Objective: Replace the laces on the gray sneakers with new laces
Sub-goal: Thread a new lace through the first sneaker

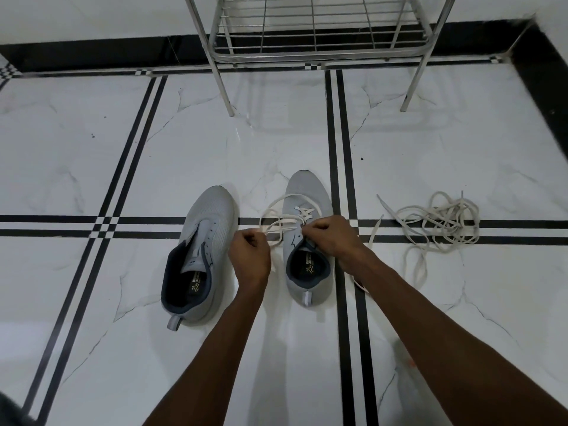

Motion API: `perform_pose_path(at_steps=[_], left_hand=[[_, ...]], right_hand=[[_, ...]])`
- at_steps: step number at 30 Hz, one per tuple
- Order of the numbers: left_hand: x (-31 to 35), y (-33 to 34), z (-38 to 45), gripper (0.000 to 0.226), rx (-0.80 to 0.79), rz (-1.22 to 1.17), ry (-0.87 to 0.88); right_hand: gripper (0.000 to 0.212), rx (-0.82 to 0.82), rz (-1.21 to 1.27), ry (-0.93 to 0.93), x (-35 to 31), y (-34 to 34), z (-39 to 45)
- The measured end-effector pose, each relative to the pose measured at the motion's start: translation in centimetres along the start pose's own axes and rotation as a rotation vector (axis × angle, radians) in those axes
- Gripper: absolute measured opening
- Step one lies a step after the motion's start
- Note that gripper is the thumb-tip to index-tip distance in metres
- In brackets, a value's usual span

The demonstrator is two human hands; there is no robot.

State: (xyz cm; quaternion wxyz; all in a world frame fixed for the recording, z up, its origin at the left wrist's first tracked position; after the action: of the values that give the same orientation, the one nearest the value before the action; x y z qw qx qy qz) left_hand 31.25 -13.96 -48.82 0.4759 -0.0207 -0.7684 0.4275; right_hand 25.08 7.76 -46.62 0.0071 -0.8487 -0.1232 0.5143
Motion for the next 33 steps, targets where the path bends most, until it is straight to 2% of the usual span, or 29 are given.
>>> perform_pose_path(at_steps=[2, 4, 5, 7, 10, 13, 15, 17, 18, 20, 21, 24, 27, 30, 32, 33], left_hand=[[2.5, -1.1, -0.7, 0.007, 0.050, 0.018, 0.163], [6.3, -1.2, -2.1, 0.012, 0.061, 0.093, 0.443], [7.5, -0.7, -2.6, 0.014, 0.021, 0.116, 0.545], [8.2, 0.9, -2.9, 0.015, -0.094, 0.146, 0.608], [7.4, 1.9, -1.7, 0.013, -0.168, 0.170, 0.496], [5.6, -1.1, -0.5, 0.017, -0.015, 0.190, 0.283], [3.5, -2.8, 0.3, 0.019, 0.026, 0.300, 0.146], [3.5, -2.6, 0.2, 0.018, -0.009, 0.376, 0.206], [4.4, -2.4, 0.0, 0.014, -0.003, 0.368, 0.294], [6.4, -1.1, -0.8, 0.025, 0.004, 0.361, 0.465], [7.2, -0.3, -1.3, 0.029, -0.021, 0.335, 0.527], [8.7, 1.8, -2.2, 0.018, -0.149, 0.235, 0.604], [8.5, 1.9, -1.8, 0.015, -0.158, 0.212, 0.525], [5.3, -0.6, 0.0, 0.022, -0.003, 0.270, 0.253], [3.3, -1.4, 0.4, 0.019, -0.011, 0.285, 0.128], [3.2, -1.5, 0.3, 0.016, -0.014, 0.280, 0.133]], right_hand=[[0.013, -0.005, -0.013, -0.026, -0.2, 0.1, 0.0], [0.014, 0.005, -0.021, -0.048, -0.5, 0.1, 0.0], [0.014, 0.007, -0.022, -0.052, -0.5, 0.0, 0.0], [0.013, 0.011, -0.026, -0.051, -0.5, 0.0, 0.0], [0.015, 0.040, -0.032, -0.070, -0.5, -0.2, 0.0], [0.012, 0.098, -0.013, -0.075, -0.5, -0.7, -0.1], [0.011, 0.121, 0.006, -0.072, -0.5, -1.1, 0.0], [0.010, 0.119, -0.001, -0.071, -0.5, -1.2, 0.1], [0.010, 0.112, -0.007, -0.070, -0.5, -1.1, 0.2], [0.010, 0.101, -0.016, -0.072, -0.6, -1.1, 0.3], [0.010, 0.096, -0.016, -0.080, -0.7, -1.0, 0.3], [0.011, 0.071, -0.064, -0.109, -1.0, -1.0, 0.4], [0.013, 0.045, -0.163, -0.151, -1.5, -0.9, 0.6], [0.013, 0.089, -0.172, -0.150, -1.8, -1.8, 0.8], [0.013, 0.092, -0.182, -0.153, -2.0, -2.0, 0.8], [0.013, 0.087, -0.189, -0.156, -2.0, -2.0, 0.8]])
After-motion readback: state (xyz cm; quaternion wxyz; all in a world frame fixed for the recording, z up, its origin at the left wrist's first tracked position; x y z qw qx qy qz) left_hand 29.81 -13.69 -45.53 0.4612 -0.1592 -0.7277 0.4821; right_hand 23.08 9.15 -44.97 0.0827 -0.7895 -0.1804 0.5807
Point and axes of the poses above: each hand's wrist, its own z-axis towards the middle knuckle, its own y-axis out of the palm, x = y × z, the point moved 10 cm from there along z, towards the middle knuckle, and after that the axes turned 14 degrees about z, right-handed, at the moved point
